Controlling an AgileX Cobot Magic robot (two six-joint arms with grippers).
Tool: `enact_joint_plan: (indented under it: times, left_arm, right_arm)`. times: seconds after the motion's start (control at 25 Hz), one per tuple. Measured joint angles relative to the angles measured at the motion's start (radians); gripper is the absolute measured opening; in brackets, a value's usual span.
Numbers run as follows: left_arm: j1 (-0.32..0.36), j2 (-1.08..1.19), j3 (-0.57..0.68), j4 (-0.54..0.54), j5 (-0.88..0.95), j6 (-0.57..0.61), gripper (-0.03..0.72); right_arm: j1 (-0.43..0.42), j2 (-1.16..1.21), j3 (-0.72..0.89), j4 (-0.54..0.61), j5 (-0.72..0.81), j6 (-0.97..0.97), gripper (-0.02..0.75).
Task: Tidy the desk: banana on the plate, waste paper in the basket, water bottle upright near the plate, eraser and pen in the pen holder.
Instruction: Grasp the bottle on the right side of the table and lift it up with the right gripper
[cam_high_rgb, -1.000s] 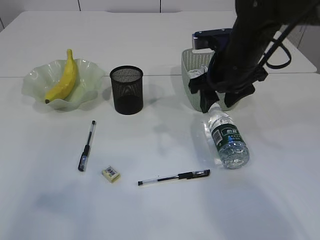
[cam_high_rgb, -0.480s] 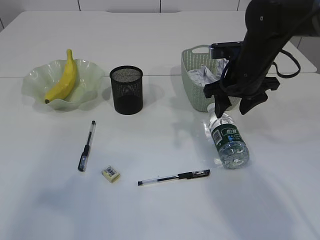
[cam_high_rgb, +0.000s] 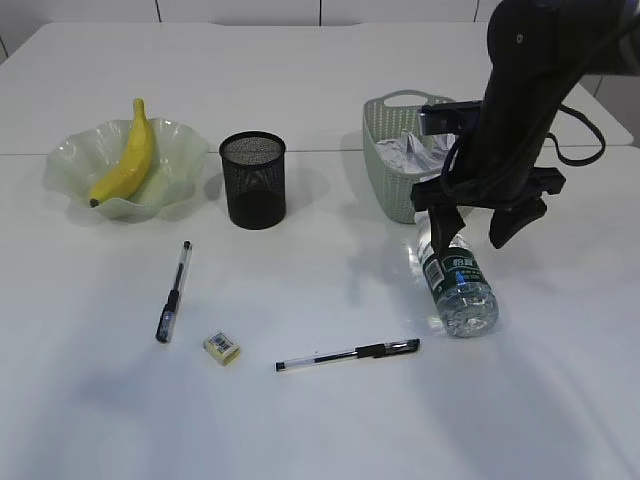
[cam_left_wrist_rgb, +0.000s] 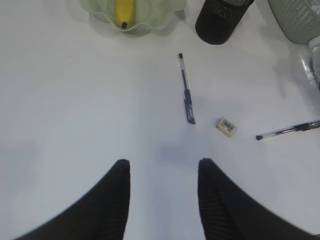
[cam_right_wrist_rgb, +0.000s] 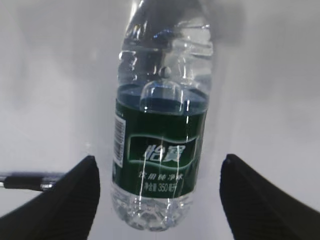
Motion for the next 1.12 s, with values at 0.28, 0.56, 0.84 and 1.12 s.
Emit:
enact_joint_plan:
  times: [0.28,0.56,0.84,1.12]
  left_arm:
    - [0.0,0.0,0.0,0.0,-0.004,0.0,0.319]
    - [0.0,0.0,0.0,0.0,-0.004,0.0,0.319]
    - [0.0,0.0,0.0,0.0,-0.004,0.0,0.319]
    - [0.0,0.0,0.0,0.0,-0.004,0.0,0.319]
  right_arm:
    - [0.0,0.0,0.068,0.052,0.012,-0.035,0.558]
    - [0.0,0.0,0.169,0.065,-0.066,-0.053,0.558]
    - [0.0,0.0,0.169,0.081,-0.143,-0.053,0.558]
    - [0.0,0.0,0.169,0.081,-0.168,-0.049,0.558]
